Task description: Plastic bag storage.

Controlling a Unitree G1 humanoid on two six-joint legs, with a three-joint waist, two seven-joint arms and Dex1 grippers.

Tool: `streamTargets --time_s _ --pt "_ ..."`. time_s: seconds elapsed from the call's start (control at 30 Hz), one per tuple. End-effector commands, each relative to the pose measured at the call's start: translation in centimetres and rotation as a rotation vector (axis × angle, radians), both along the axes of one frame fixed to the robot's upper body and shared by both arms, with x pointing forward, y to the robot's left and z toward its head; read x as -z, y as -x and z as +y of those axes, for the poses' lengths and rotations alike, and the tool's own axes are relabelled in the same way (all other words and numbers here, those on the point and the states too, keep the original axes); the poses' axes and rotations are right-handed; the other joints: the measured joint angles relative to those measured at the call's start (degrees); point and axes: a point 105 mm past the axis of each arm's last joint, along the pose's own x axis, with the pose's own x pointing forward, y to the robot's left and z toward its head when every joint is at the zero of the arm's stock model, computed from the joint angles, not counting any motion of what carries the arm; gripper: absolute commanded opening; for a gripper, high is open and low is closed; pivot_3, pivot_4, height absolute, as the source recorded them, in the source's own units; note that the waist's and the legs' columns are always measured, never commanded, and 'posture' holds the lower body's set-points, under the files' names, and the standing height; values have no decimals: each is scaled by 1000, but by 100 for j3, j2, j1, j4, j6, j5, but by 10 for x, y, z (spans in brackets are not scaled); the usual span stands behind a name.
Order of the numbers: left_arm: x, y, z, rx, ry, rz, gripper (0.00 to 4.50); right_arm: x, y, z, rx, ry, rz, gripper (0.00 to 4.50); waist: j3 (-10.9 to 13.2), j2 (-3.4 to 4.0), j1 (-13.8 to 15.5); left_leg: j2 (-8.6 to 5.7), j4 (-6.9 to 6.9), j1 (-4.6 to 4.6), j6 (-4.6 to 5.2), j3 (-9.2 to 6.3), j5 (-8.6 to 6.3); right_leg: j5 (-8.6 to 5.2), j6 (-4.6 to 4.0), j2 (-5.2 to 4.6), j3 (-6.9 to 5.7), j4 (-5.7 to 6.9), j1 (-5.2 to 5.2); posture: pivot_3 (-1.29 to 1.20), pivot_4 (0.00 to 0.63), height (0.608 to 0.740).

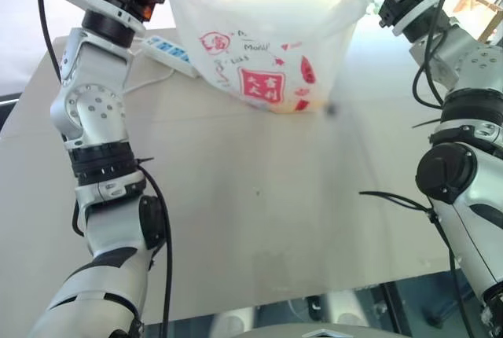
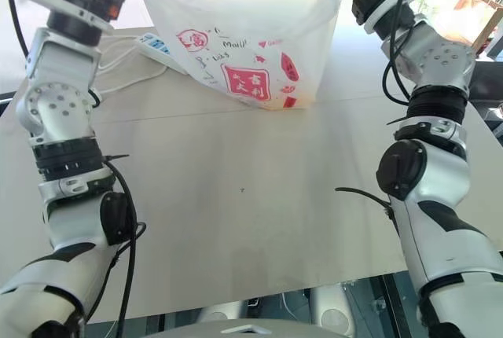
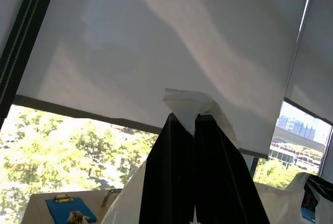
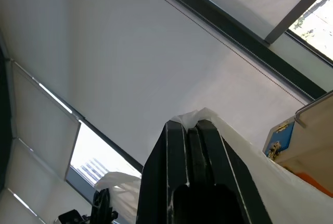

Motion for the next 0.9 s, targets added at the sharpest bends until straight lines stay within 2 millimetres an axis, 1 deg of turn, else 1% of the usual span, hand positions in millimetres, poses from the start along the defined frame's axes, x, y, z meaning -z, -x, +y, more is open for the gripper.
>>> streamTargets --time_s 0.03,0.07,0.1,0.13,0.17,0.2,0.23,0.27,0.3,0.33,0.37,0.47,0.57,0.6,0.63,0.67,0.73,0.8,0.83,0.9 --pt "-6 16 8 -13 11 -59 413 -30 20 -6 -8 22 -144 936 0 0 3 0 5 -19 0 -1 0 0 0 0 -1 4 -19 0 150 739" --pt "-4 18 10 -18 16 -57 571 -29 22 -6 -17 38 -155 1325 0 0 2 0 16 -38 -1 -3 0 1 1 1 -2 10 -36 0 150 739" --pt "-2 20 12 -19 23 -54 892 -27 26 -4 -39 61 -172 1817 0 0 3 0 16 -40 -1 -1 1 1 1 -1 0 10 -38 0 150 739" --pt "2 21 14 -26 21 -48 1333 -24 30 -2 -55 88 -187 2268 0 0 3 0 16 -40 0 0 0 1 1 -1 0 9 -38 0 150 739" --pt "5 24 15 -30 13 -43 1868 -20 32 -1 -67 125 -198 2859 0 0 6 0 16 -40 0 0 0 1 1 -1 0 8 -38 0 150 739" --pt "9 27 17 -34 5 -36 2302 -12 34 0 -68 175 -205 3275 -1 -1 11 1 15 -40 0 0 0 1 1 -1 0 6 -37 0 150 739" --pt "12 30 18 -34 -1 -30 2855 -5 35 0 -65 223 -207 3825 -1 -1 12 1 15 -39 0 -2 0 1 1 -1 -1 5 -36 0 150 739" --pt "14 33 19 -30 -4 -25 3293 1 36 0 -65 260 -209 4288 -1 -1 16 0 16 -40 0 -1 0 1 1 -2 -1 7 -36 0 150 739" --pt "16 37 20 -17 -7 -19 3791 8 39 -2 -71 299 -217 4500 -1 -1 21 0 18 -40 0 -1 0 2 3 -3 -1 7 -35 0 150 739" --pt "19 41 21 -7 -12 -14 4302 12 42 -3 -79 327 -225 4500 -1 -1 23 0 19 -40 0 -2 0 3 5 -3 -1 7 -35 0 150 739" --pt "22 45 22 -4 -26 -4 4469 16 48 -4 -97 357 -243 4500 -1 -1 26 0 21 -40 0 -2 0 5 6 -4 -2 9 -34 0 150 739" --pt "35 55 27 -18 -51 38 4469 24 69 -8 -161 411 -305 4500 -1 -1 28 -1 21 -40 1 -3 0 7 9 -6 -1 11 -35 0 150 739" --pt "60 69 34 -46 -111 124 4469 39 83 -19 -171 462 -307 4500 -3 -2 16 0 22 -36 2 -4 0 7 9 -6 -1 10 -31 0 150 739" --pt "73 73 36 -67 -151 173 4469 52 83 -22 -149 515 -293 4500 -3 -2 15 2 22 -32 2 -2 -1 7 9 -5 3 9 -29 0 150 739" --pt "91 75 36 -80 -183 242 4469 72 81 -26 -110 603 -270 4500 -7 -7 19 3 21 -29 3 -2 -2 6 9 -5 3 7 -25 0 150 739" --pt "102 78 36 -88 -203 290 4469 86 81 -28 -88 666 -257 4500 -10 -10 22 4 20 -30 3 -4 -2 7 9 -6 1 2 -25 0 150 739" --pt "134 84 35 -121 -259 399 4469 124 78 -33 -36 820 -216 4500 -10 -10 29 4 21 -24 22 -5 -13 7 9 -9 1 2 -16 0 150 739" --pt "163 92 34 -151 -310 487 4469 154 75 -38 23 937 -189 4500 -10 -9 29 2 25 -18 25 -3 -15 11 13 -11 4 6 -14 0 150 739" --pt "182 97 33 -177 -356 545 4469 172 73 -40 74 1009 -194 4500 -10 -7 32 2 25 -13 25 0 -15 13 13 -12 7 7 -10 0 150 739" --pt "211 107 30 -221 -424 615 4469 202 78 -40 122 1102 -220 4500 -14 -4 40 1 24 -3 25 3 -15 16 13 -13 14 7 -4 0 150 739"
